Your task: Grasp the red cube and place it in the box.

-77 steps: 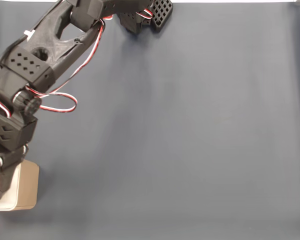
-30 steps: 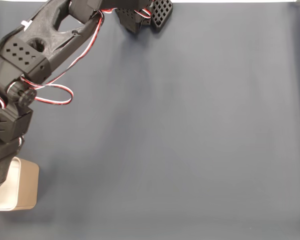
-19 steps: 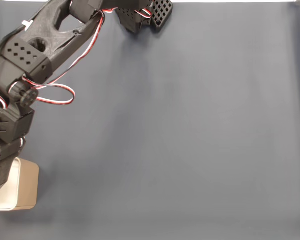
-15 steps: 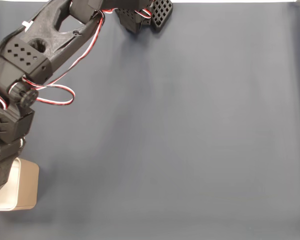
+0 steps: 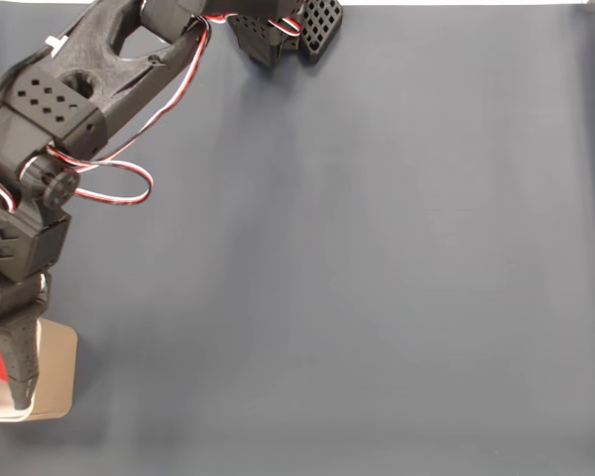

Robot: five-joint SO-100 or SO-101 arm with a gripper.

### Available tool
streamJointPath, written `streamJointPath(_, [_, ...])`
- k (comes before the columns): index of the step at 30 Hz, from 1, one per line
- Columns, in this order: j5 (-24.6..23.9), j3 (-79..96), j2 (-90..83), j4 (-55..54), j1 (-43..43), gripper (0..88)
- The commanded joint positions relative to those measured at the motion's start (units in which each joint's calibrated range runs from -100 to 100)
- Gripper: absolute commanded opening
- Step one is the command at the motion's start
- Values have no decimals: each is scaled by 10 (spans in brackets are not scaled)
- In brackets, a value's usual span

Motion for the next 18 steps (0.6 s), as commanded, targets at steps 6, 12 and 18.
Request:
streamJointPath(6, [-1,-2,-45,4,-12,359])
streamJointPath(12, [-6,12,-54,2,-16,362])
streamJointPath(18, [-7,25,-64,1,-17,351])
